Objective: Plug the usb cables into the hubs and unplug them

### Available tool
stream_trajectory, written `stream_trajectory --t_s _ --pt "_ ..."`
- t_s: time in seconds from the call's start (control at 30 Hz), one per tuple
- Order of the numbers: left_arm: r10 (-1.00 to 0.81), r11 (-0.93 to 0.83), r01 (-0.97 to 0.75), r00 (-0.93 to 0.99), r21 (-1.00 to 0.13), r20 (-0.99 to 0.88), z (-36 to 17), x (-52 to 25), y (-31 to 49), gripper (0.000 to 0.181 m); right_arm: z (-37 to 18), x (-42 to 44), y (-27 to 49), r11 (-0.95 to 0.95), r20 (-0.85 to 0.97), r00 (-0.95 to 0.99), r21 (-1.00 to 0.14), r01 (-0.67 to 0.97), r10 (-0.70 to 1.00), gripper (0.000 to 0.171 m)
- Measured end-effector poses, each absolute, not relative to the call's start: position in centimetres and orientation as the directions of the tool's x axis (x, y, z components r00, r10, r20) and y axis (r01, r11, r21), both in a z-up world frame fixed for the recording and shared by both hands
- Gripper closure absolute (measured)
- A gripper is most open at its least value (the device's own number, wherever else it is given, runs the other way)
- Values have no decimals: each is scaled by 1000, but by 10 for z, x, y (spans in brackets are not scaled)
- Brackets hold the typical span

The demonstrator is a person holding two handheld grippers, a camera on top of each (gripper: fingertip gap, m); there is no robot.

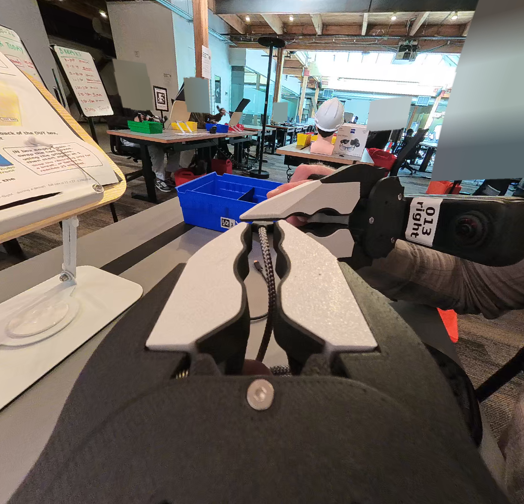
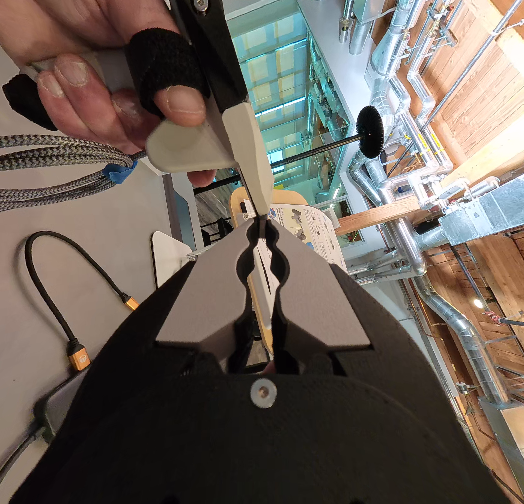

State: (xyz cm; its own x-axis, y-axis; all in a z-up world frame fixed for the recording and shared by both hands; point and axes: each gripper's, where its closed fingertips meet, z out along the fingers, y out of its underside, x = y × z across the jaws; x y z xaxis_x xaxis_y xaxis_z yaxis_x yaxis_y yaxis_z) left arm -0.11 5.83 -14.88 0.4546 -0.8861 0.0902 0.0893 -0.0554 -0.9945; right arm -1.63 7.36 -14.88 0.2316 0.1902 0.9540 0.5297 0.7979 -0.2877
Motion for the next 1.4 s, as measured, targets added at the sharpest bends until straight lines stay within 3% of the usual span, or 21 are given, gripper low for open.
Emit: stream_trajectory --t_s 0.7,0.9,1.0,1.23,1.4 --pt "-875 -20 39 482 -999 36 -148 0 62 167 -148 -16 77 790 947 245 -312 528 210 169" --pt "-867 -9 -12 499 -1000 2 -148 -3 72 167 -146 -5 86 769 942 249 -327 550 223 159" --pt "-863 4 -26 505 -1000 -17 -144 -5 81 167 -145 8 94 742 940 252 -338 579 231 161" --pt "-850 97 -46 516 -994 -107 -119 -5 109 168 -169 66 130 517 833 279 -523 677 477 151" --pt "-834 178 -37 525 -983 -170 -100 -7 122 168 -218 107 141 246 621 301 -640 727 724 134"
